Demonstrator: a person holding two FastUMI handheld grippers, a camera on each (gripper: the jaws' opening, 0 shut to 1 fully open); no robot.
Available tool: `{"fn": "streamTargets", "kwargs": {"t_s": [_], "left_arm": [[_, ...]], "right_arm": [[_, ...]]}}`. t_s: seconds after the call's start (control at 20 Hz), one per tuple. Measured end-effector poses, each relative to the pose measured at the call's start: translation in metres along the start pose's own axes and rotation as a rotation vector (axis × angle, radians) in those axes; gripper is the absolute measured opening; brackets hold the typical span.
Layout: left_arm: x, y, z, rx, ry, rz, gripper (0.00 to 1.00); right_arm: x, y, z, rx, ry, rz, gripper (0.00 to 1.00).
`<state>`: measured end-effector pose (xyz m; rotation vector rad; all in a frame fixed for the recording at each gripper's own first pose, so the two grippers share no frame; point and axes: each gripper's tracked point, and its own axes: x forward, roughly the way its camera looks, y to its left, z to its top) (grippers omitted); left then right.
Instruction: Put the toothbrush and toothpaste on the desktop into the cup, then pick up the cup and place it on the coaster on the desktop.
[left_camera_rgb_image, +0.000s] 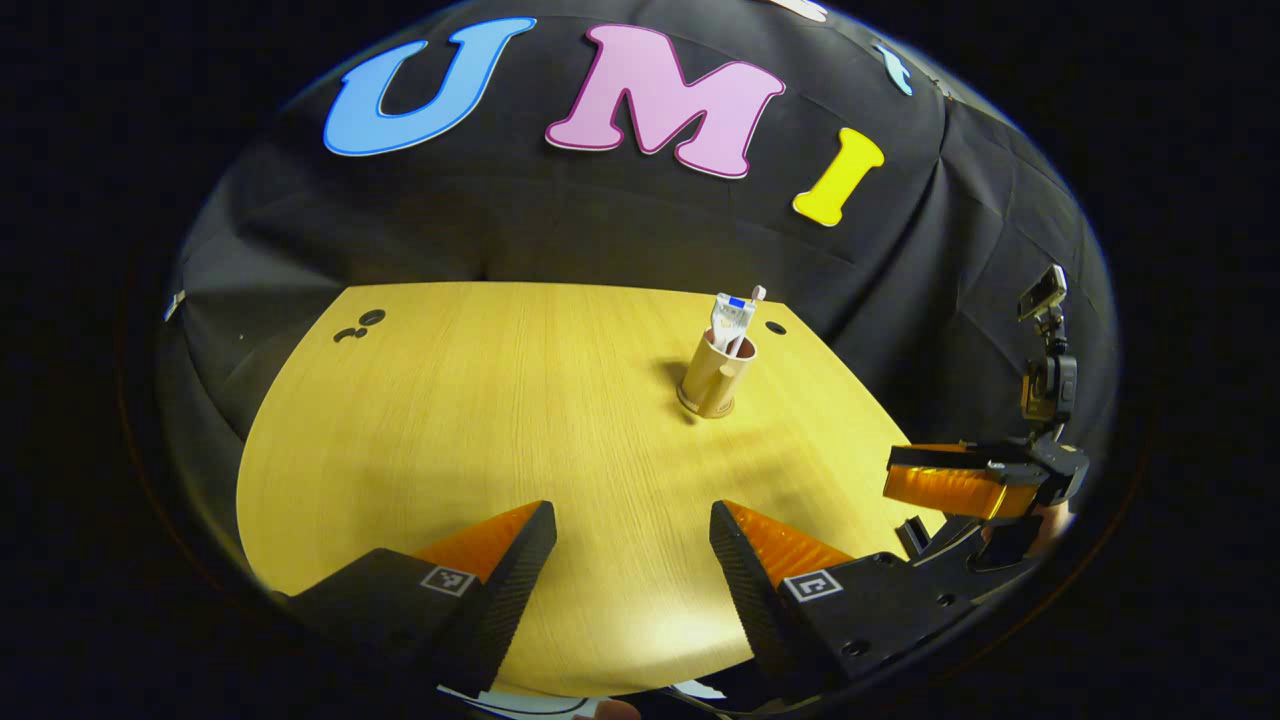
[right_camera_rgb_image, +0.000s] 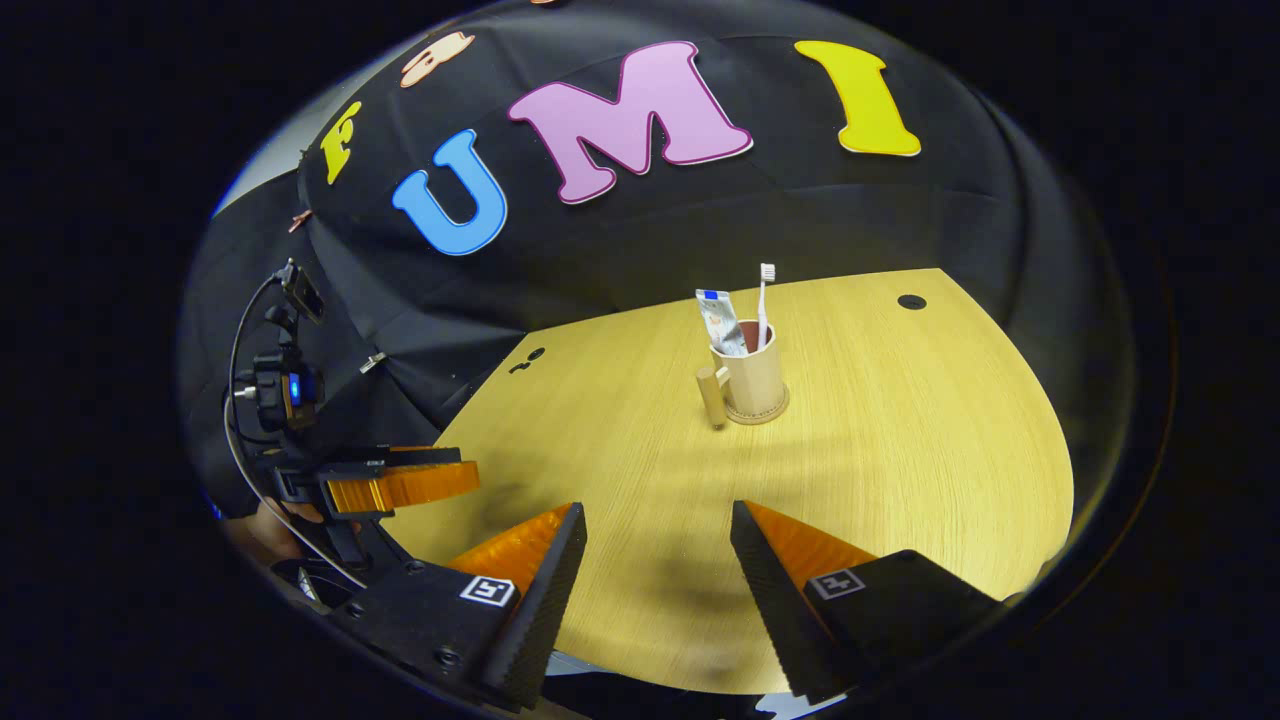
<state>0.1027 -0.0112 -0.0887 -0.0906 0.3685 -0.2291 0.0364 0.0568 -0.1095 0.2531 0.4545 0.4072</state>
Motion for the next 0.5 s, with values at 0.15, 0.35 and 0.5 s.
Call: {"fn": "streamTargets", "kwargs": {"t_s": [0.15,0.35,0.5], "left_arm": [[-0.009,0.001,-0.014,-0.016,0.01,-0.006,0.96],[-0.017,0.004,-0.021,-0.01,0.015,-0.006,0.96],[-0.02,0.005,-0.021,-0.02,0.009,-0.004,0.96]], "right_arm": [[0.0,0.009,0.002,-0.012,0.0,0.009,0.97],[0.0,0.016,0.003,-0.012,0.004,0.014,0.97],[0.0,0.021,0.003,-0.017,0.006,0.019,0.97]]}}
